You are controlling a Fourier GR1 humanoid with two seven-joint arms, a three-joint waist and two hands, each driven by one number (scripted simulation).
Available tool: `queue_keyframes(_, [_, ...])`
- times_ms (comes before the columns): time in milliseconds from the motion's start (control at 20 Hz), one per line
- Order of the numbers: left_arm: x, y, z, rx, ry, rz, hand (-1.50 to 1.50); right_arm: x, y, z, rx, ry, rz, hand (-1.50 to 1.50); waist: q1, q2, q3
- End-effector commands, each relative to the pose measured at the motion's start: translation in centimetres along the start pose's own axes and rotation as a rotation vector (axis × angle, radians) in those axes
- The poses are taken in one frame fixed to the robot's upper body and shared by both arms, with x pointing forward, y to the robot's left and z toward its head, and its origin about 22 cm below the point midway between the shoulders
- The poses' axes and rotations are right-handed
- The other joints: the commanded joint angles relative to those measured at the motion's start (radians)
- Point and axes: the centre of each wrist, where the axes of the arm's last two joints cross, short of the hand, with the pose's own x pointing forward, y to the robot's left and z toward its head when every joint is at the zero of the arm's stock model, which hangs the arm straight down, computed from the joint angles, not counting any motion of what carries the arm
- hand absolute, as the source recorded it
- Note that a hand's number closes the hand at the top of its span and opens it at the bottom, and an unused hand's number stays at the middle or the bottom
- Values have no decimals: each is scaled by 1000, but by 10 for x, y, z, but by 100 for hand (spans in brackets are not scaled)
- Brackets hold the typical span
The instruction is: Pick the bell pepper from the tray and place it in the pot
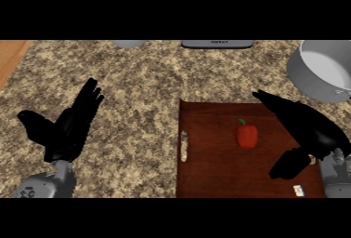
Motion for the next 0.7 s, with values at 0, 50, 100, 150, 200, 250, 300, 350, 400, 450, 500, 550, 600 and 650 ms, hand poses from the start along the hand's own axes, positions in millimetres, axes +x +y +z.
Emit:
queue_keyframes(0, [6,21,6,7,-5,-6,0,17,10,-8,4,10,-10,-150,3,0,0])
queue_keyframes(50, [-4,-10,-6,8,3,-9,0,15,9,1,3,25,-10,-150,-3,0,0])
queue_keyframes(100, [-22,8,2,4,4,1,0,14,14,-10,15,34,-34,-150,0,0,0])
queue_keyframes(150, [8,-17,10,7,12,16,0,15,24,-10,6,57,-13,-150,1,-1,0])
queue_keyframes(200, [-5,13,18,-5,-1,-13,0,16,21,0,14,74,-7,-150,1,-1,0])
queue_keyframes(250, [-9,9,6,7,9,-6,0,34,10,-20,3,82,-15,-150,3,1,0])
queue_keyframes(300, [5,12,17,11,-3,-11,0,19,14,-5,3,91,9,-150,1,-1,0])
queue_keyframes(350, [-10,6,-12,6,0,-5,0,10,20,-22,28,116,30,-150,-2,2,0])
queue_keyframes(400, [-11,2,-16,-8,-3,3,0,18,27,-32,19,118,36,-150,-1,2,0])
queue_keyframes(450, [-26,1,9,-11,5,-6,0,11,14,-40,27,139,37,-150,5,1,0])
queue_keyframes(500, [-6,-12,4,-7,0,-2,0,11,25,-49,27,149,33,-150,5,1,0])
queue_keyframes(550, [3,-5,-1,-2,-4,-6,0,12,29,-37,27,134,31,-150,0,0,0])
queue_keyframes(600, [-5,-2,-1,2,5,9,0,-2,36,-56,41,144,35,-150,3,1,0])
queue_keyframes(650, [4,3,-6,1,12,1,0,8,27,-35,38,132,49,-150,-1,0,0])
